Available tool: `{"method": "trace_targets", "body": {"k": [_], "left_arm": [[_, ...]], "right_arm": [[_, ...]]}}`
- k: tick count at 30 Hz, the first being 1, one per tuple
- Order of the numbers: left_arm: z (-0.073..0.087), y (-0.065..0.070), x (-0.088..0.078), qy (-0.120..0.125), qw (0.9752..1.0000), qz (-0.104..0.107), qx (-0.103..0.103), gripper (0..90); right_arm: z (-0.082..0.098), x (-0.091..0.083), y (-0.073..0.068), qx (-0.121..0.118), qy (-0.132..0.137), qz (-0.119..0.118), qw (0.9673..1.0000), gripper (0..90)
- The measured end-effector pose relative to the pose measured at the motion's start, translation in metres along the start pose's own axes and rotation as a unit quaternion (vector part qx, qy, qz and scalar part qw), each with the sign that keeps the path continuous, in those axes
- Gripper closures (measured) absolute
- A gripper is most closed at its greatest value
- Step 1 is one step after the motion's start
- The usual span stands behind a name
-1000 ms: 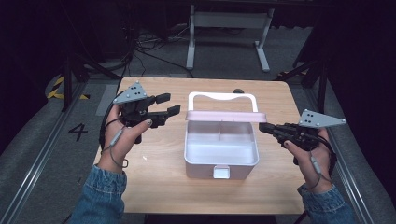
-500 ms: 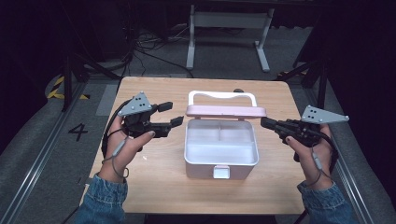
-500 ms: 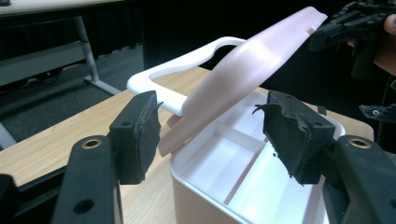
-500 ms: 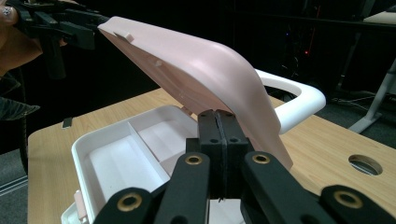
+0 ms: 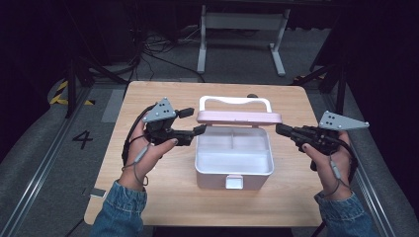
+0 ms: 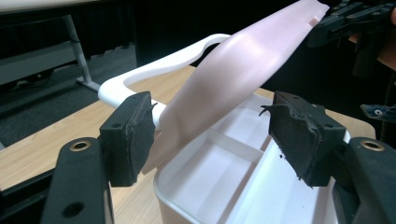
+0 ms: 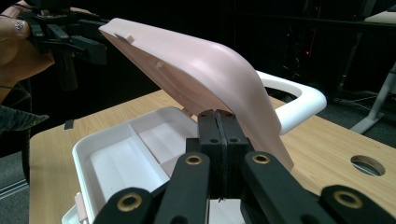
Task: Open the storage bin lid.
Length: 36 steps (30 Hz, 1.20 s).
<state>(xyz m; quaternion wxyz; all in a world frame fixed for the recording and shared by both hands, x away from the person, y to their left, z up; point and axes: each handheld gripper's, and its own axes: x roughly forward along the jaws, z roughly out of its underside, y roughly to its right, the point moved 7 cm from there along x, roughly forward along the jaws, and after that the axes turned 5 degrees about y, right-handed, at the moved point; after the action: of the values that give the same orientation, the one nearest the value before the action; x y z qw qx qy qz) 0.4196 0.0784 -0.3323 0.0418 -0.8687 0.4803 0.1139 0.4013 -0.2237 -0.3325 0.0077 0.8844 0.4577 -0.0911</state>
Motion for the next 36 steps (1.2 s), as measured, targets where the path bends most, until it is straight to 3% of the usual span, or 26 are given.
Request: {"method": "trace_targets", "body": {"k": [6,12,24,36], "left_arm": [[-0.001,0.003,0.016,-0.006,0.9999,-0.008,0.008,31.2],[-0.005,0.001,0.026,0.01,0.9999,-0.007,-0.003,34.9],[-0.013,-0.005,0.029,0.035,0.9989,-0.018,0.023,57.6],[-0.02,-0.016,0.034,0.03,0.9995,-0.012,0.008,60.5]], "right_arm": [[0.0,0.0,0.001,0.0,-0.002,-0.001,1.0,90.0],[0.001,0.0,0.001,0.0,-0.001,-0.001,1.0,90.0],[0.0,-0.001,0.002,-0.002,0.002,0.003,1.0,90.0],[0.001,-0.015,0.004,0.001,0.004,0.016,0.9999,90.0]]}}
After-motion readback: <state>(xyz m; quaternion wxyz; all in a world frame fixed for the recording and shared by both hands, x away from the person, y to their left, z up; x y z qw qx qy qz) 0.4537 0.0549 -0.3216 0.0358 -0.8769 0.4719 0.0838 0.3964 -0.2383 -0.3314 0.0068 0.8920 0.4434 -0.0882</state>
